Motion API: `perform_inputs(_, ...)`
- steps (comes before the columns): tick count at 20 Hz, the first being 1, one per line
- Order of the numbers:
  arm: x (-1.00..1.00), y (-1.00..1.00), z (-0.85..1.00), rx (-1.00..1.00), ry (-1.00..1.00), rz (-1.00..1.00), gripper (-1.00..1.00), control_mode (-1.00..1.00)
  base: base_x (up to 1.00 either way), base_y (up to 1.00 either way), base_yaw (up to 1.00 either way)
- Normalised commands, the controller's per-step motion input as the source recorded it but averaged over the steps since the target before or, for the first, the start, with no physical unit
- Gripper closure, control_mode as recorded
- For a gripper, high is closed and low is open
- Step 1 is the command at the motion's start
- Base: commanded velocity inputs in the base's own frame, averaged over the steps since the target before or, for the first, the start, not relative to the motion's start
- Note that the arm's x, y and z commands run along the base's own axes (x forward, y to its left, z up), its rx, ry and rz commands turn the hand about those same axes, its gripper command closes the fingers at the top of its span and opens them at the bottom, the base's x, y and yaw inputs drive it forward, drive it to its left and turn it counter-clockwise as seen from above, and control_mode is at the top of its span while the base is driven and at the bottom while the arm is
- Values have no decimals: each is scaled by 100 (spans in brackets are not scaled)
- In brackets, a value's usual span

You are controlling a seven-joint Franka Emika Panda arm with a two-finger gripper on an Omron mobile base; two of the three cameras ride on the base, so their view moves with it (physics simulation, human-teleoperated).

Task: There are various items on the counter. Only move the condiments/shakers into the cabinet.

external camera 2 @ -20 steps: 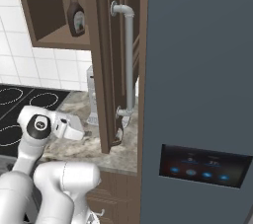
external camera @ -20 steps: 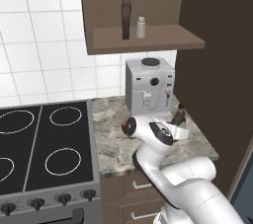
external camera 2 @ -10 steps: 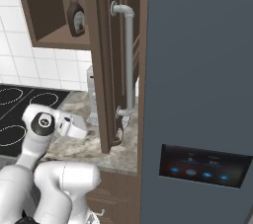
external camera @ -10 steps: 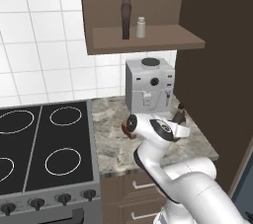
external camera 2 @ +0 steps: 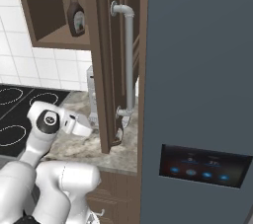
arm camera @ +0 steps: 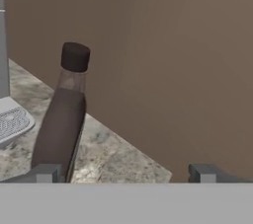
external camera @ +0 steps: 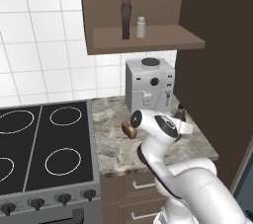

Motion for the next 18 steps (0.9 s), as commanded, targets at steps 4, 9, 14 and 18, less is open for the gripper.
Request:
perform_inputs(4, 22, -7, -29, 0, 0, 1, -100, -100, 0, 0, 0)
perform_inputs(9, 15, -15, -21, 0, 0, 1, -100, -100, 0, 0, 0)
perform_inputs(14, 6, -24, -18, 0, 0, 3, -100, -100, 0, 0, 0)
perform_inputs(18, 12, -21, -18, 0, 0, 2, -100, -100, 0, 0, 0)
